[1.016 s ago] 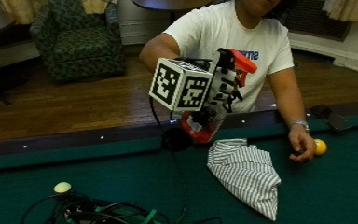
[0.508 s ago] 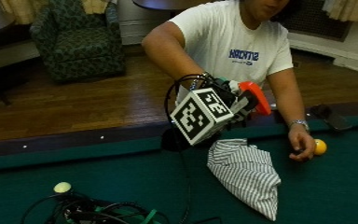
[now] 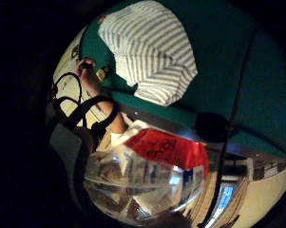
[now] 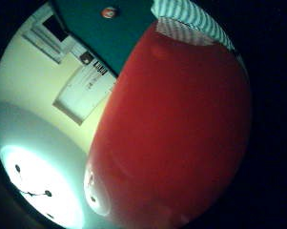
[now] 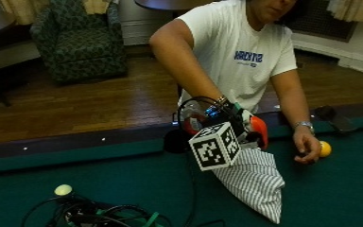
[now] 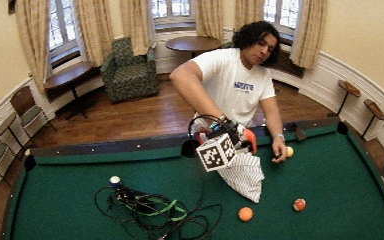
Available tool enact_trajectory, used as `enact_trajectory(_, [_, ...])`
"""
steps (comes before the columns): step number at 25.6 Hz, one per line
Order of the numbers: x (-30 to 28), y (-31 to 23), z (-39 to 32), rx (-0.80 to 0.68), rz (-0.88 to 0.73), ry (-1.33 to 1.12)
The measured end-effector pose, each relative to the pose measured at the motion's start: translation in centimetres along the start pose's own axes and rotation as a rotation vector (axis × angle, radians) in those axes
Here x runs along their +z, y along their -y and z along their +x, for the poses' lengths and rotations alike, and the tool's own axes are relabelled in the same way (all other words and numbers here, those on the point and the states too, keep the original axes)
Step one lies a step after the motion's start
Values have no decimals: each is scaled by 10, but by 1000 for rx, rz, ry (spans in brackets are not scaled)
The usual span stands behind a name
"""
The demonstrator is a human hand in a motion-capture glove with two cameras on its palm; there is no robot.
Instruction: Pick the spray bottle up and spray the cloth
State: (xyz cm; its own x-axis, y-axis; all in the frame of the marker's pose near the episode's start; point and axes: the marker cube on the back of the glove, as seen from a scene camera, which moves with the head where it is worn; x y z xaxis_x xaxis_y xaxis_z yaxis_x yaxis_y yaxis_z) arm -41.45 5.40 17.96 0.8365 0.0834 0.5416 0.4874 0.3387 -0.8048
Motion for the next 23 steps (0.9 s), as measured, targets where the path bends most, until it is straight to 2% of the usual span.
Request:
enact_trajectory(6, [27, 23, 29, 143, -107, -37])
enact_trajectory(13, [45, 41, 61, 329, -151, -121])
enact_trajectory(23, [65, 54, 87, 422, -237, -138])
